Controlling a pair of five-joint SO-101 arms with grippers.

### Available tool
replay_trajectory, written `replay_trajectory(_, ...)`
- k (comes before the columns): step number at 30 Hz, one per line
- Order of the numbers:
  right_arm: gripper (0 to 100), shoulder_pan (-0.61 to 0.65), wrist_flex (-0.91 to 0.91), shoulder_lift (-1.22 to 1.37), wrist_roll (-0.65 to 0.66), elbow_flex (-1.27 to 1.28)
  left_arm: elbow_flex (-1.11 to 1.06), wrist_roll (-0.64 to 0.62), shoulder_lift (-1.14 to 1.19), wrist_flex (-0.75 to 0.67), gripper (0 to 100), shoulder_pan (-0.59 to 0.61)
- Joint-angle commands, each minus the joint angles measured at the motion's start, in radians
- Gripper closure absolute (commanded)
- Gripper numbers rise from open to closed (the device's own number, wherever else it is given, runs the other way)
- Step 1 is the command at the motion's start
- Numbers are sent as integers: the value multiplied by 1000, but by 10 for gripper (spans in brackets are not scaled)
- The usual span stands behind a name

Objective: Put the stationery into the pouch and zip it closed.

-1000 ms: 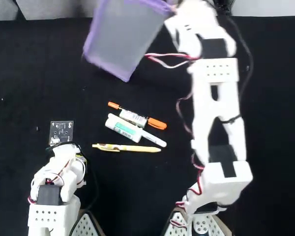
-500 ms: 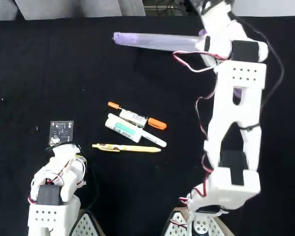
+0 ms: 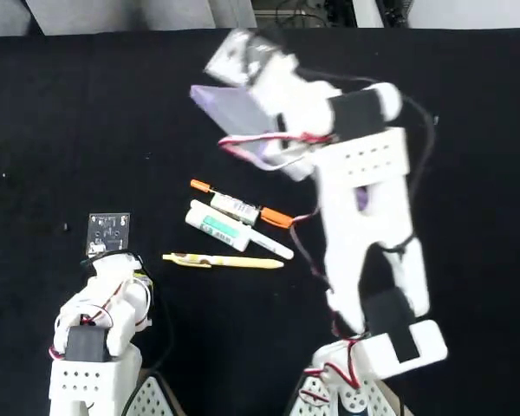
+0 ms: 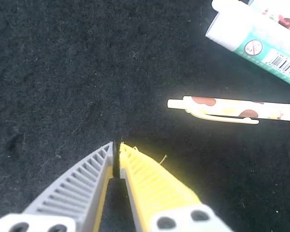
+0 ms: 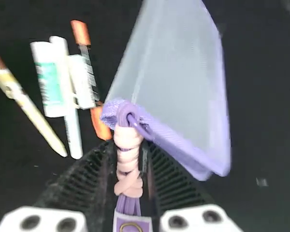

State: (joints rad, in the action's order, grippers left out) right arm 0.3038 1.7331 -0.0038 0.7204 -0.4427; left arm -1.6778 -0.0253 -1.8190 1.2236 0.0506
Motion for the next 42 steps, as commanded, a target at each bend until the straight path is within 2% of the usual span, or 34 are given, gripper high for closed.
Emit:
replay_trajectory(1, 987, 110, 26, -56, 2, 33, -22, -8, 0, -18, 970, -10)
replay_trajectory(7, 987, 279, 26, -56, 0, 134, -22, -8, 0, -18, 970, -10)
replay_trajectory(12, 987, 353, 5, -56, -46, 148, -22, -8, 0, -18, 970, -10)
replay_trajectory(16, 987, 348, -41, -56, -115, 147, -22, -8, 0, -18, 970, -10)
replay_trajectory(21, 987, 356, -68, -56, -120, 124, -22, -9, 0, -18, 970, -19)
replay_trajectory(30, 987, 347, -57, -58, -153, 53, -2, -3, -5, -28, 970, -139)
replay_trajectory(36, 987, 299, -57, -110, -153, 56, 139, -3, -5, -28, 970, -160)
replay_trajectory(42, 987, 292, -52, -220, -153, 62, 414, -2, -5, -28, 970, -160)
